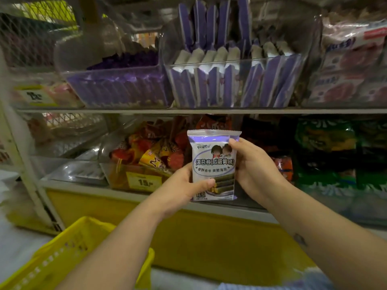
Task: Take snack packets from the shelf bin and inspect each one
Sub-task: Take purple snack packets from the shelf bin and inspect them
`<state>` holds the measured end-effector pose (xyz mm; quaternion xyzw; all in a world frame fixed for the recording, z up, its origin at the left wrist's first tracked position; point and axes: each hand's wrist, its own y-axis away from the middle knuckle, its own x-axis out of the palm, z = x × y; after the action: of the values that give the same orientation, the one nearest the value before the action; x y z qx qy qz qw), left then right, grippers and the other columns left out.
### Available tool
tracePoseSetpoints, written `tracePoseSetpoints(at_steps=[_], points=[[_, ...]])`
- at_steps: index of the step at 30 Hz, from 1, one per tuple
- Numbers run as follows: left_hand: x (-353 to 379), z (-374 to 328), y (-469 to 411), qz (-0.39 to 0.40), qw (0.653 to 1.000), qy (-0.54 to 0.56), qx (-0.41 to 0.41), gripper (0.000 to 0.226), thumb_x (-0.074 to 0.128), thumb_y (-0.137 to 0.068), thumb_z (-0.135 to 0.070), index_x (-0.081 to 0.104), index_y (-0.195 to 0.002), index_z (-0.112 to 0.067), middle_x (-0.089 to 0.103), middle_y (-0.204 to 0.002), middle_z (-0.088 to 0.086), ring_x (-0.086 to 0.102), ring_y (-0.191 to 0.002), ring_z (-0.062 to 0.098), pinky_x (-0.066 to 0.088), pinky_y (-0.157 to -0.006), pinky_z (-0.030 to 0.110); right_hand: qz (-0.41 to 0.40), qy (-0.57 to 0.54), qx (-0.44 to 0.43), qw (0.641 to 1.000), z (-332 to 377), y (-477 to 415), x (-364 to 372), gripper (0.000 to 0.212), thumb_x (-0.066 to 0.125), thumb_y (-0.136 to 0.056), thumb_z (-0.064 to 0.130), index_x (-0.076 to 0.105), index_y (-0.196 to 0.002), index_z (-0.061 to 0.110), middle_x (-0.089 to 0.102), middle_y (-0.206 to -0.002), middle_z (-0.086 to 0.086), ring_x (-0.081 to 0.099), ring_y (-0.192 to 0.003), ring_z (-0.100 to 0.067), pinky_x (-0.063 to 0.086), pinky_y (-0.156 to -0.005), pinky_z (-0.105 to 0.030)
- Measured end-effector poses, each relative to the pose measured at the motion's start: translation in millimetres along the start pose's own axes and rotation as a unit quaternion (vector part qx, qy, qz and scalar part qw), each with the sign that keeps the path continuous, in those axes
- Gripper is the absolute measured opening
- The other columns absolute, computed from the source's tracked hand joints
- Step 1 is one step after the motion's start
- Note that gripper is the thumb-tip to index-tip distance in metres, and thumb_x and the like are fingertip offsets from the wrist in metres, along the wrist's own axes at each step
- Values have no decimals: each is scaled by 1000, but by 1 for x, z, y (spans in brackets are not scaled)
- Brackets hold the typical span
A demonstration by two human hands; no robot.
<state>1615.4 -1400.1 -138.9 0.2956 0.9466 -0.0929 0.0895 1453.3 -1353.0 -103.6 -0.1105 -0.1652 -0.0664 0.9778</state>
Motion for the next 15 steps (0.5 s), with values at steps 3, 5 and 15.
tracePoseSetpoints(at_steps=[3, 5, 15], points=[[0, 4, 0, 3, 1000, 5, -4, 43, 67, -88, -13, 55, -130, -18, 68, -124, -3, 62, -117, 14, 44, -106, 42, -13, 0, -10, 1000, -1, 0, -3, 22, 50, -97, 14, 70, -104, 9, 75, -96, -14, 73, -83, -25, 60, -64, -35], [0, 6, 2, 13, 1000, 0, -7, 45, 68, -87, -16, 55, -129, -20, 68, -123, -7, 62, -116, 11, 45, -106, 41, -31, 1, -19, 999, -3, 1, -5, 19, 53, -95, 11, 72, -97, 12, 75, -90, -13, 73, -78, -24, 59, -62, -39], [0, 5, 12, 59, 998, -4, -22, 49, 70, -76, -30, 59, -124, -26, 70, -120, -10, 63, -114, 8, 48, -98, 28, -34, -30, 37, 998, -3, 6, -15, 35, 49, -98, 36, 73, -97, 10, 76, -94, -12, 74, -85, -22, 58, -63, -29]])
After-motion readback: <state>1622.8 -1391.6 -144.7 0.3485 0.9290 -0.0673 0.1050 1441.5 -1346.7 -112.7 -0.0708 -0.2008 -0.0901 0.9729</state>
